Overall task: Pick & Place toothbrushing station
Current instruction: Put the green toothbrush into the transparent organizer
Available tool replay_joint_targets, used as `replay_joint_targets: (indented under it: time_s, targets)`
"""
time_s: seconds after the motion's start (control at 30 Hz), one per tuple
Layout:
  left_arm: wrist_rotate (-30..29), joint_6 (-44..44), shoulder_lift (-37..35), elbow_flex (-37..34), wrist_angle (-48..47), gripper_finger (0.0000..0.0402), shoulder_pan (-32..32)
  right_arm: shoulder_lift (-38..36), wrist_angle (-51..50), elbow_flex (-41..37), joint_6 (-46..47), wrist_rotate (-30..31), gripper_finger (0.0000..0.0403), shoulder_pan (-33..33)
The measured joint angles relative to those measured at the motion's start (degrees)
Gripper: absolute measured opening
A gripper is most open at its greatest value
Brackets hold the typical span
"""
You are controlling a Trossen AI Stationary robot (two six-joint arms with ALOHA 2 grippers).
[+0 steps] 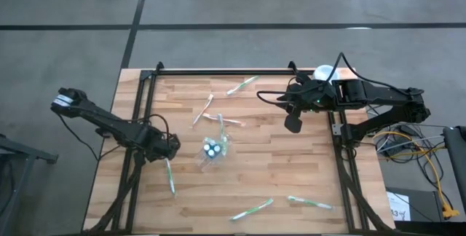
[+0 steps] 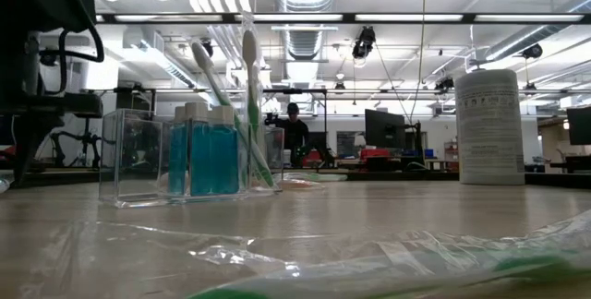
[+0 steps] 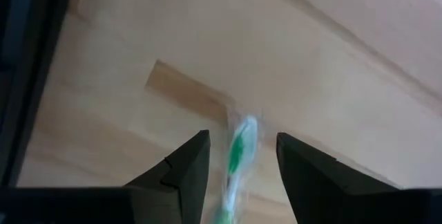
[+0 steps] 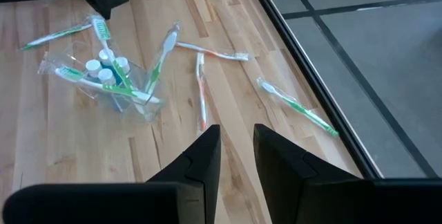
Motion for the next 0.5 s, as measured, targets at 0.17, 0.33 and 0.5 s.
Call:
replay_joint_targets:
  time_s: [0.17, 0.33, 0.5]
  targets:
    - [-1.5, 1.1, 0.0, -2.2, 3.6, 0.0172, 0.0, 0.0, 0.0, 0.0, 0.0, 0.0, 0.0082, 0.0]
    - [-1.3, 2.4, -0.1, -4.2, 6.2, 0.0172, 0.0, 0.0, 0.0, 0.0, 0.0, 0.0, 0.0082, 0.0]
    - [-1.4, 2.7, -0.1, -3.9, 6.8, 0.0169, 0.0, 0.0, 0.0, 0.0, 0.0, 0.0, 0.0082, 0.0]
